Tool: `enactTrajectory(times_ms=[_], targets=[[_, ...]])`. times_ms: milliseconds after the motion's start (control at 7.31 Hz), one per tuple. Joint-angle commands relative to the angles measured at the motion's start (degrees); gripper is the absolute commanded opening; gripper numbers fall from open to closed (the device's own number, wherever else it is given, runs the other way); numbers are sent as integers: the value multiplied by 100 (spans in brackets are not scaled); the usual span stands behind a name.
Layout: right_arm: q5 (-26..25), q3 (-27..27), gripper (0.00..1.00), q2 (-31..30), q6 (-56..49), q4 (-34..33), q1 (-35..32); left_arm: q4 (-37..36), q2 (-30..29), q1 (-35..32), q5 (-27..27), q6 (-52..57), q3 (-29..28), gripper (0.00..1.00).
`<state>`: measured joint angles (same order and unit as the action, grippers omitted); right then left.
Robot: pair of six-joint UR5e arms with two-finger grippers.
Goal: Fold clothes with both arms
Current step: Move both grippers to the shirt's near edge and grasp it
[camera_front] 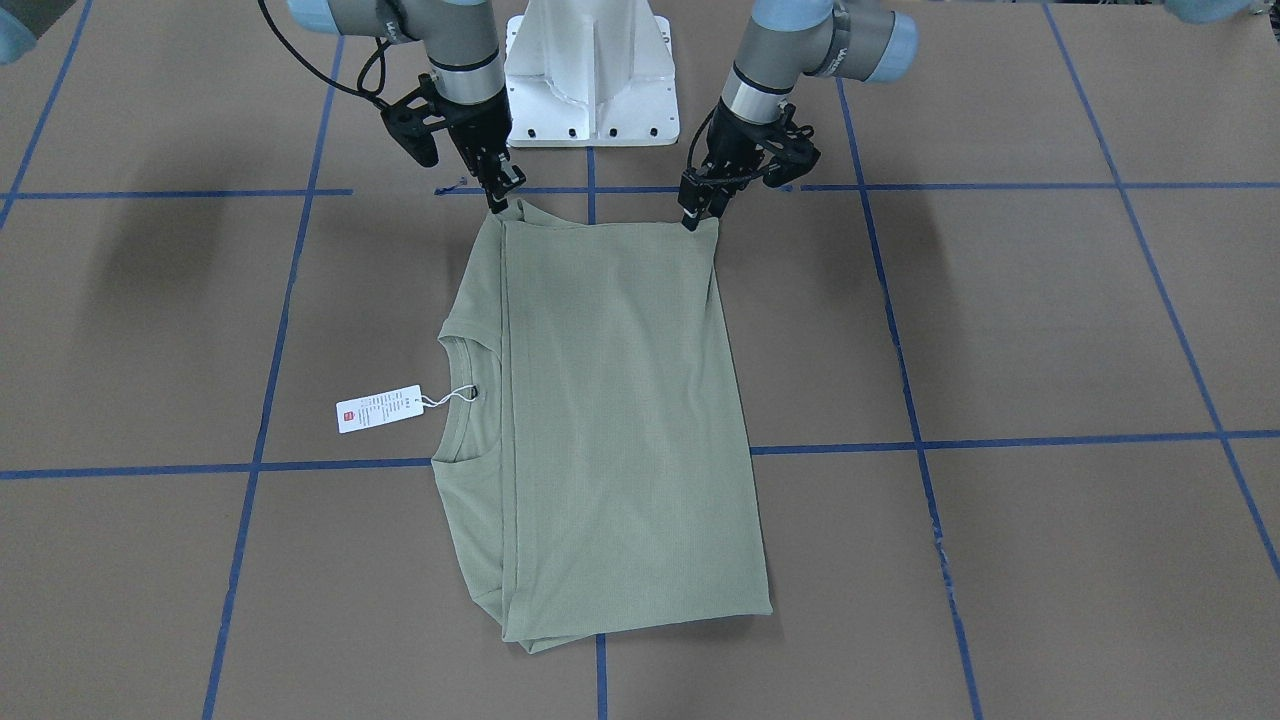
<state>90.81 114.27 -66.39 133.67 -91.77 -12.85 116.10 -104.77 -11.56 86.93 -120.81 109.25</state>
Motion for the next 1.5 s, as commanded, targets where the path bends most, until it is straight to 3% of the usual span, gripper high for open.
enactTrajectory(times_ms=[0,1094,1368], targets=[[7,-10,0,-6,-17,1,-42,0,-18,-65,-1,14,0,0],[24,-27,0,47,-78,19,-295,-114,-307,-469,34,93,290,0],[59,-45,0,143,-559,27,-795,-698,-1051,-1082,52,783,229,0]])
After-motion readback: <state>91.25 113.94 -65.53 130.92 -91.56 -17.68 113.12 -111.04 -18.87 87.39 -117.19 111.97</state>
